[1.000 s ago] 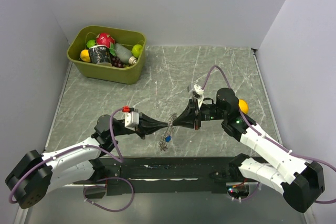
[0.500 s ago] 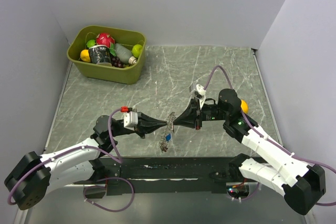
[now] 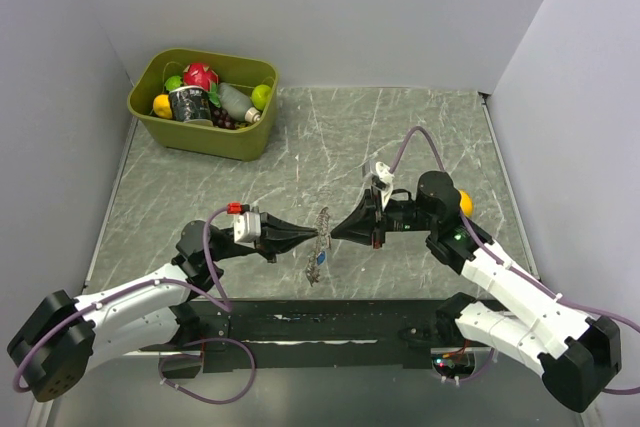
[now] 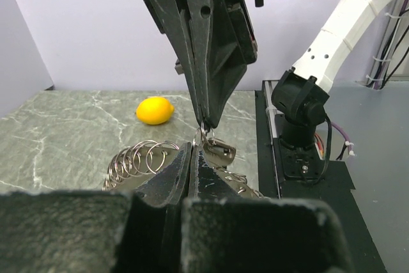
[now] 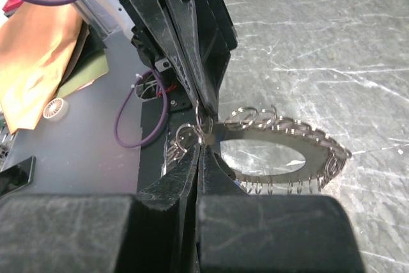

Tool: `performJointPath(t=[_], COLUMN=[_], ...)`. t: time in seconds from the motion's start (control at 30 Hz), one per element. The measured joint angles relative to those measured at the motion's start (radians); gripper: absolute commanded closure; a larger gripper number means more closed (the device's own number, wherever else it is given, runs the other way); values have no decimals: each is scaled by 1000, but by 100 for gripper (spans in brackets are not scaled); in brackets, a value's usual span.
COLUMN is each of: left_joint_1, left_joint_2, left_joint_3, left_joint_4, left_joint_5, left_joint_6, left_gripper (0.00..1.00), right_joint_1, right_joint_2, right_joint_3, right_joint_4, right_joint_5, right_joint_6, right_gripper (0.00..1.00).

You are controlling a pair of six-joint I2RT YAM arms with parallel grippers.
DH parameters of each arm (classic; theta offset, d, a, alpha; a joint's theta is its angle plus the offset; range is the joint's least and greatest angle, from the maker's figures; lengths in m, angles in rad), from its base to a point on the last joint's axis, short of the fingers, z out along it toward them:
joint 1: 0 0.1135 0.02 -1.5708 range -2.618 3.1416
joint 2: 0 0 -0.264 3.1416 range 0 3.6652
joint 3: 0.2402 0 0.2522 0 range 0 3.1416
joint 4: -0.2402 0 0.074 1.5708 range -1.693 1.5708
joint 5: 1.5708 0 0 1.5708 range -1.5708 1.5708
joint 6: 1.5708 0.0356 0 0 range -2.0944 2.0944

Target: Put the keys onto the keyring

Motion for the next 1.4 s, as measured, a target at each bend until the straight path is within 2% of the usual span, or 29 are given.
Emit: performJointPath(t=[0.17, 0.2, 0.27, 0.3, 0.33, 0.43, 0.53, 0.57, 0.6, 0.7, 1.0, 1.1, 1.13, 1.4], left_joint_1=[0, 0, 0, 0, 0, 0, 0, 0, 0, 0, 0, 0, 0, 0], left_joint_2=[-3, -3, -3, -3, -3, -3, -3, -3, -3, -2, 5, 5, 5, 4], left_joint_3=[0, 0, 0, 0, 0, 0, 0, 0, 0, 0, 0, 3, 7, 44], left_joint_4=[11, 14, 16, 17, 18, 21, 21, 21, 21, 21, 43, 43, 41, 35], left_joint_5=[-6, -6, -6, -6, -6, -6, -6, -6, -6, -5, 21, 26, 29, 32], left_joint_6=[0, 0, 0, 0, -1, -1, -1, -1, -1, -5, -24, -34, -36, -43], left_gripper=[99, 99, 99, 99, 99, 99, 99, 99, 99, 99, 99, 99, 99, 99], right_joint_1=[0, 0, 0, 0, 2, 2, 2, 2, 2, 2, 2, 2, 2, 2], right_joint_2=[-5, -5, -6, -8, -9, -18, -43, -57, -76, -114, -74, -37, -24, 18], right_joint_3=[-6, -6, -6, -6, -6, -7, -7, -7, -7, -7, -5, -4, -1, 9], right_joint_4=[-7, -8, -10, -13, -17, -27, -35, -35, -34, -21, 52, 90, 101, 167], right_joint_5=[10, 12, 19, 22, 25, 36, 56, 59, 63, 57, -27, -51, -61, -82], right_joint_6=[-3, -4, -4, -4, -5, -12, -18, -21, -23, -34, -28, 2, 13, 88], right_gripper=[100, 97, 79, 67, 51, 32, 23, 6, 0, 1, 25, 36, 42, 55])
